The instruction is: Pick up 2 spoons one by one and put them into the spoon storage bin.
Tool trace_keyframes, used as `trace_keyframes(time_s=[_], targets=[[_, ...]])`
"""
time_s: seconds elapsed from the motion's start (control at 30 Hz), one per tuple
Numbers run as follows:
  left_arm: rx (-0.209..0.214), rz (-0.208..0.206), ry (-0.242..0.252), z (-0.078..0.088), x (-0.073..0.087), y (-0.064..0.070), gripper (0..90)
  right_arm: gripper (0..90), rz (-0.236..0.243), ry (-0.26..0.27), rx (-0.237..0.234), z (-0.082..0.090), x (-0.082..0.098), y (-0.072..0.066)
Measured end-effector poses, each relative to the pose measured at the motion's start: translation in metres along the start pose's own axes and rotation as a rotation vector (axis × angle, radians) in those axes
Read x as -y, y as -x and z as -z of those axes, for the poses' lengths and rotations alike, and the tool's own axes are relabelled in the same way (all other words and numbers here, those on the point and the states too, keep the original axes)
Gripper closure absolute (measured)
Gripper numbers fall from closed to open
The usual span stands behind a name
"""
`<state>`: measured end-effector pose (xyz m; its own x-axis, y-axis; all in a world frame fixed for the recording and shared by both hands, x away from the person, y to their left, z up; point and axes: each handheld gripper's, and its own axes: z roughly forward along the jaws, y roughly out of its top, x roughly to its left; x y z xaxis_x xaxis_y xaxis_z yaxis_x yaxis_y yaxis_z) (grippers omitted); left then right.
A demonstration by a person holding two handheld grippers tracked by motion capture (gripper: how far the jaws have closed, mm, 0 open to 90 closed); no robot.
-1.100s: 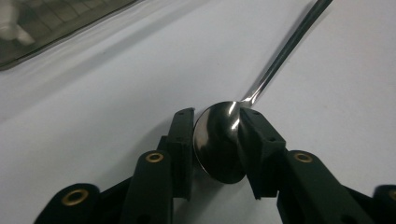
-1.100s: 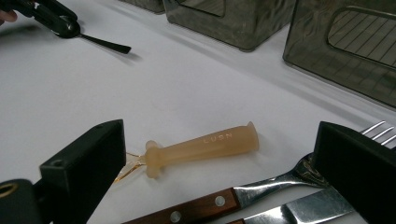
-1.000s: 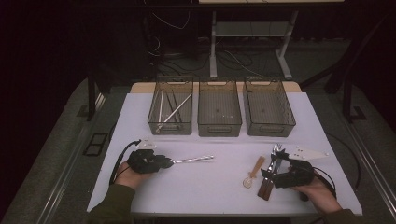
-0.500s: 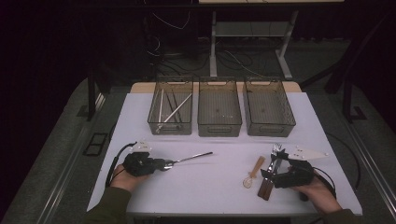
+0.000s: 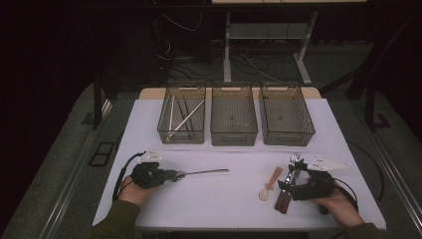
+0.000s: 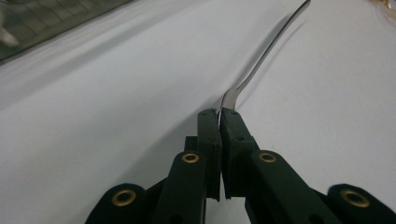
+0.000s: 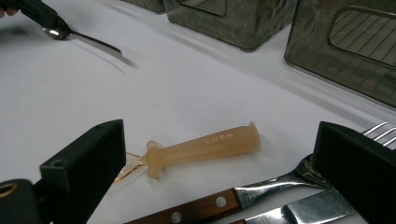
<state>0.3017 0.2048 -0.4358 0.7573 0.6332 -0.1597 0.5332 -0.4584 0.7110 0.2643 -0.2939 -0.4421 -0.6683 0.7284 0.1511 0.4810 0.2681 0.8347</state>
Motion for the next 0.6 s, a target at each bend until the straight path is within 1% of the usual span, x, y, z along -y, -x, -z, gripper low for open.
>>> trace_keyframes(time_s=[0.1,0.13,0.17,0.27,0.4,0.5,0.6], targets=[[-0.003,0.009,0.025,0.003,-0.001,-0.001,87.4,3.1,0.001,-0.001,-0.001,0.0,0.0,0.0],[-0.005,0.019,0.033,0.004,-0.001,0.0,87.4,3.1,0.001,-0.001,-0.001,0.0,0.0,0.0],[-0.004,0.017,0.04,0.004,-0.001,0.0,87.4,3.2,0.0,-0.001,-0.001,0.0,0.0,0.0],[-0.02,0.023,0.065,0.006,-0.003,0.001,87.4,3.2,0.001,-0.001,-0.001,0.0,0.0,0.0],[-0.05,0.042,0.104,0.01,-0.005,0.002,87.4,3.1,0.001,-0.003,-0.002,-0.001,0.0,-0.001],[-0.063,0.048,0.129,0.012,-0.008,0.004,87.4,3.1,0.001,-0.004,0.0,-0.001,0.0,0.0],[-0.074,0.044,0.136,0.011,-0.01,0.005,87.4,3.2,0.001,-0.004,-0.002,-0.001,0.0,-0.001]])
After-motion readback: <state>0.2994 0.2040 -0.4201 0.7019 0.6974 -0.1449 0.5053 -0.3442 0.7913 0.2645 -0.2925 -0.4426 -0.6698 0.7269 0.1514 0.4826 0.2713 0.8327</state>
